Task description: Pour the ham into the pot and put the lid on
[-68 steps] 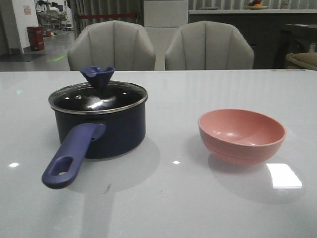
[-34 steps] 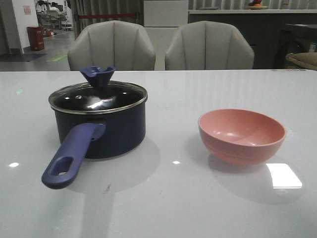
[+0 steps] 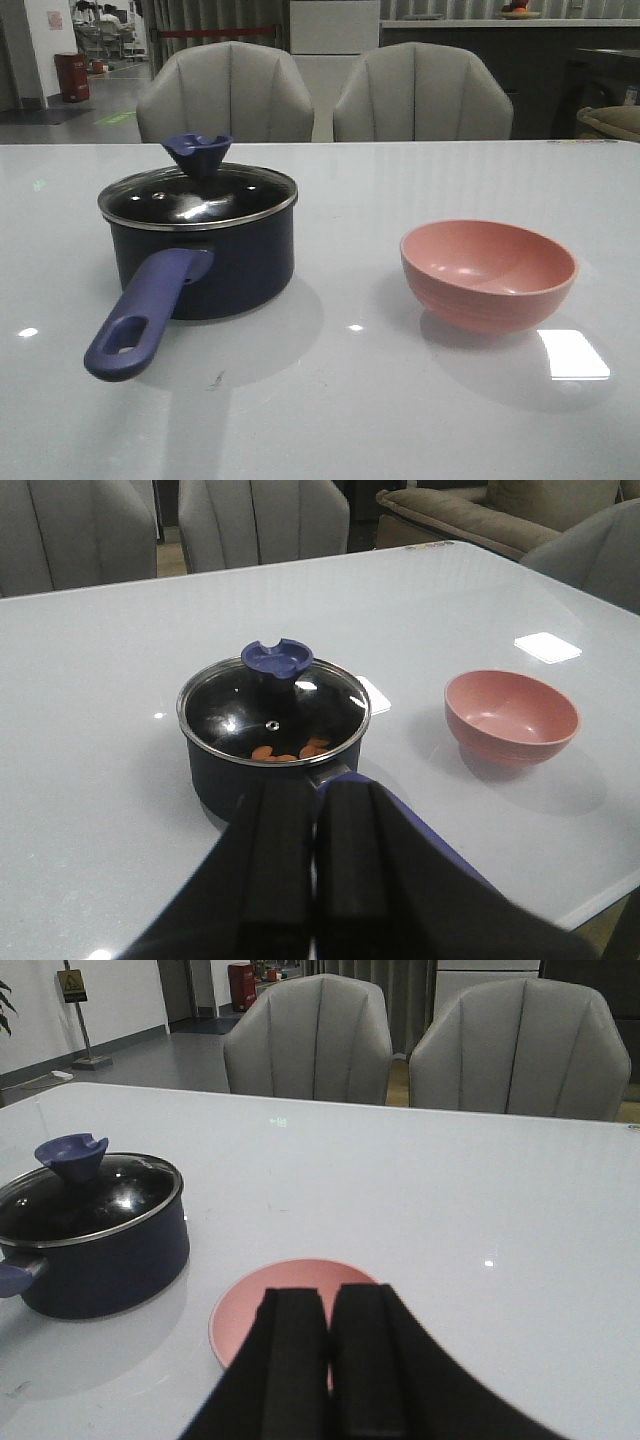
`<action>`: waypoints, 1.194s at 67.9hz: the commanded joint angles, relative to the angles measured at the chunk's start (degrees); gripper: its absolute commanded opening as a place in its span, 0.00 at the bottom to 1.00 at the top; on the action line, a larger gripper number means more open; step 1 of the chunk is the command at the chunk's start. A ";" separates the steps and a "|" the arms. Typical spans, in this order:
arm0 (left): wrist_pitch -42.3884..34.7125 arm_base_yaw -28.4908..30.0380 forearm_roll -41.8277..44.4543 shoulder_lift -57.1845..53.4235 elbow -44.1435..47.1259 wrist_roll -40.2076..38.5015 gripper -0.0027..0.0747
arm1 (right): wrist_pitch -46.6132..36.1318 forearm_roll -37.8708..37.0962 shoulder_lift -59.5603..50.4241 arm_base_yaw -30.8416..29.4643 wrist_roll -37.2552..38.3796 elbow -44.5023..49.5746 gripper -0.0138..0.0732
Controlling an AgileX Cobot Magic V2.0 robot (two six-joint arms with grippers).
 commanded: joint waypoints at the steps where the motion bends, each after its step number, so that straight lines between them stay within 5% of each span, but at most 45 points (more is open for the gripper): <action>1: -4.60 -0.30 -0.99 0.48 -1.39 -0.09 0.18 | -4.58 0.04 0.27 0.10 -0.39 -1.56 0.35; 17: -8.61 1.08 3.93 0.45 1.45 -0.09 0.18 | -4.58 0.04 0.27 0.10 -0.39 -1.56 0.35; 44: -21.68 21.94 6.48 -11.46 17.31 -7.59 0.18 | -4.58 0.04 0.27 0.10 -0.39 -1.56 0.35; 81: -29.21 22.40 8.59 -15.52 26.20 -7.68 0.18 | -4.58 0.04 0.27 0.10 -0.39 -1.56 0.35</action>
